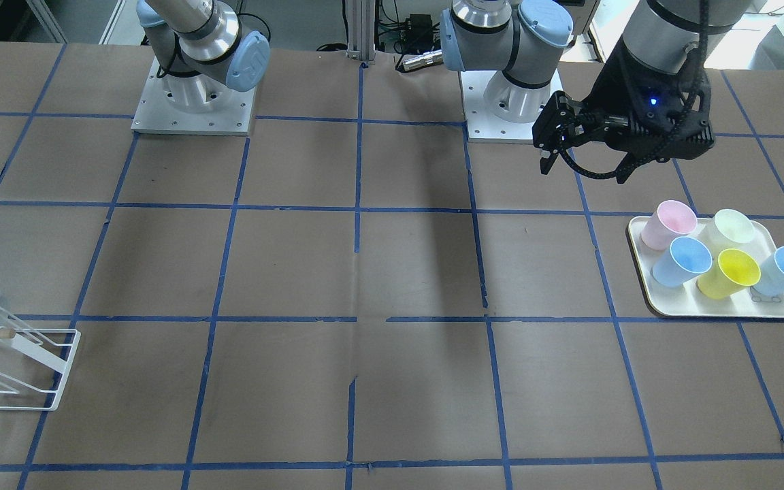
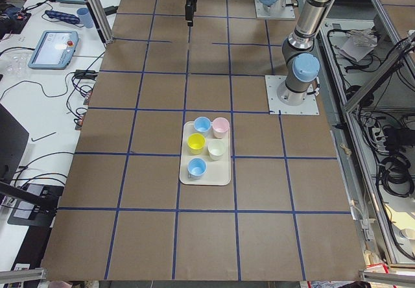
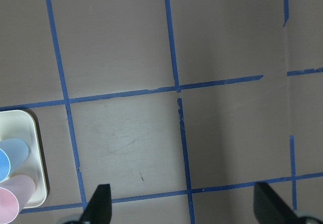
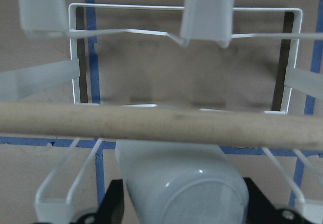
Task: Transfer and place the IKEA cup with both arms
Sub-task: 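Lower the right gripper and close it on the white cup's base, then lift the white cup off the rack with the right gripper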
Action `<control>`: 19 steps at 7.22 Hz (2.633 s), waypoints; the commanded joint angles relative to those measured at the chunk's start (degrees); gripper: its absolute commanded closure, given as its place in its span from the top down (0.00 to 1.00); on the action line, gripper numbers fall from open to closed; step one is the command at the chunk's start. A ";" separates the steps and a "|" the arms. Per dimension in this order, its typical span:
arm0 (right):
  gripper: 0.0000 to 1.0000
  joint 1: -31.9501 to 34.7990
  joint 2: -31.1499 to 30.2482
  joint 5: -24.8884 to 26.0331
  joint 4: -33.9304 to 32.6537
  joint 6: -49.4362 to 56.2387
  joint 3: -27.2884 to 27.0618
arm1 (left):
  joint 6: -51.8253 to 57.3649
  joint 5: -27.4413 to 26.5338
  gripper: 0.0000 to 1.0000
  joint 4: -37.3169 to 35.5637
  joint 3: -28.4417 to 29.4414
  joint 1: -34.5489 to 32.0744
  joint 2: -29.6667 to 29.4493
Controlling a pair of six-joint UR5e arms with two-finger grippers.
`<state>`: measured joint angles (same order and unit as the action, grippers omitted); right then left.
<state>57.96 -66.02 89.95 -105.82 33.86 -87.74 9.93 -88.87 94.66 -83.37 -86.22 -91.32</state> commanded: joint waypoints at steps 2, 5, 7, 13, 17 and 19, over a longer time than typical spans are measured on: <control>0.66 -0.04 0.19 -0.03 0.09 0.07 0.20 | 0.00 -0.07 1.00 0.00 0.05 0.00 0.00; 0.55 -0.04 -0.24 0.05 0.87 0.16 0.99 | 0.00 -0.07 1.00 0.00 0.05 0.00 0.00; 0.49 -0.04 -0.95 0.14 1.14 0.24 1.17 | 0.00 0.02 1.00 0.00 0.05 0.00 0.09; 0.41 -0.04 -5.96 0.67 17.09 0.59 8.00 | 0.00 0.02 1.00 0.00 0.05 0.00 0.09; 0.41 1.97 -8.06 -6.60 35.12 0.77 16.89 | 0.18 0.19 1.00 0.00 -0.04 0.00 0.44; 0.40 4.43 -8.86 -16.68 41.72 0.69 17.95 | 1.05 6.91 1.00 0.61 -0.65 0.87 1.49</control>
<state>60.97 -74.40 79.09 -68.04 34.60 -70.53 10.58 -86.08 94.85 -83.66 -85.81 -90.39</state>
